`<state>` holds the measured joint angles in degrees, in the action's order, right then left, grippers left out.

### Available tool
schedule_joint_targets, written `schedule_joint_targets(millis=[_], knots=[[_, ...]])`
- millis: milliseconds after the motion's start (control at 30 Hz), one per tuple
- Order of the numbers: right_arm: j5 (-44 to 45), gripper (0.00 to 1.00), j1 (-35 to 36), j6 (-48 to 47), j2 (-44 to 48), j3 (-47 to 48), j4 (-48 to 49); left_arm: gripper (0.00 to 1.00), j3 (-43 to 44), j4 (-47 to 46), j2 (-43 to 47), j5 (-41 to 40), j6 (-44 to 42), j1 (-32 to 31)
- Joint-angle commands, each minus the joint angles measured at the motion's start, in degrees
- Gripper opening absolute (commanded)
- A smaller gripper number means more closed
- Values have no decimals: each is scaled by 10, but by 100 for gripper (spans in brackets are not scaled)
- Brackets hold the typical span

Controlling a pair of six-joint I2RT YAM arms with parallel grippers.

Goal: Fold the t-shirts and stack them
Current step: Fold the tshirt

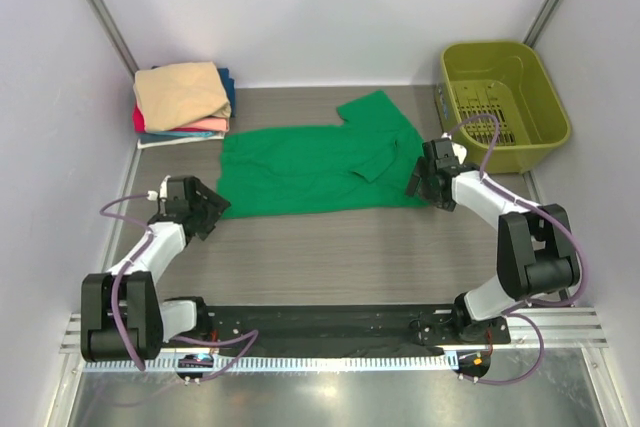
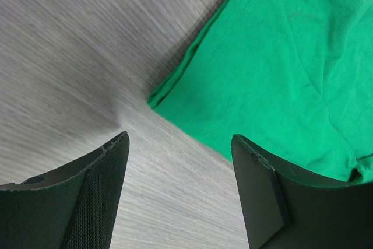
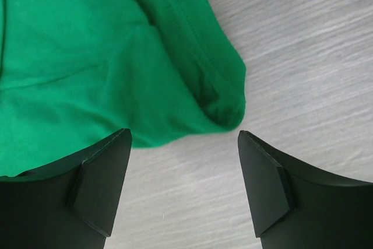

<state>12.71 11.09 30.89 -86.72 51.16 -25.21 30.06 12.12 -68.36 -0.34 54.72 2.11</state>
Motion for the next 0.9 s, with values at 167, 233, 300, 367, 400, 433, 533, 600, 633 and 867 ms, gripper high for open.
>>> schedule_joint_targets(millis=[167, 233, 300, 367, 400, 433, 533, 600, 633, 867], knots=[[-3, 79, -30, -3, -35, -16, 75, 69, 5, -77, -63, 14, 21, 1], [-3, 76, -31, -3, -39, -21, 82, 65, 3, -95, -88, 26, 30, 0], [-2, 72, -33, -2, -41, -25, 84, 56, -4, -111, -103, 33, 36, 0], [-1, 68, -33, -1, -42, -31, 91, 48, -5, -132, -122, 40, 43, 1], [-1, 61, -33, 0, -42, -33, 93, 32, -5, -140, -125, 44, 43, 0], [-1, 53, -33, -1, -42, -36, 98, 24, -3, -144, -128, 46, 45, 0], [-2, 22, -34, -4, -40, -31, 102, 0, 7, -147, -128, 53, 47, 1], [-7, 8, -34, -7, -35, -23, 101, 0, 23, -137, -117, 64, 54, 1], [-8, 3, -34, -7, -34, -10, 98, 0, 30, -132, -111, 67, 57, 0], [-34, 1, -34, -15, 23, 132, 20, 0, 181, 14, -38, 50, 30, 2]])
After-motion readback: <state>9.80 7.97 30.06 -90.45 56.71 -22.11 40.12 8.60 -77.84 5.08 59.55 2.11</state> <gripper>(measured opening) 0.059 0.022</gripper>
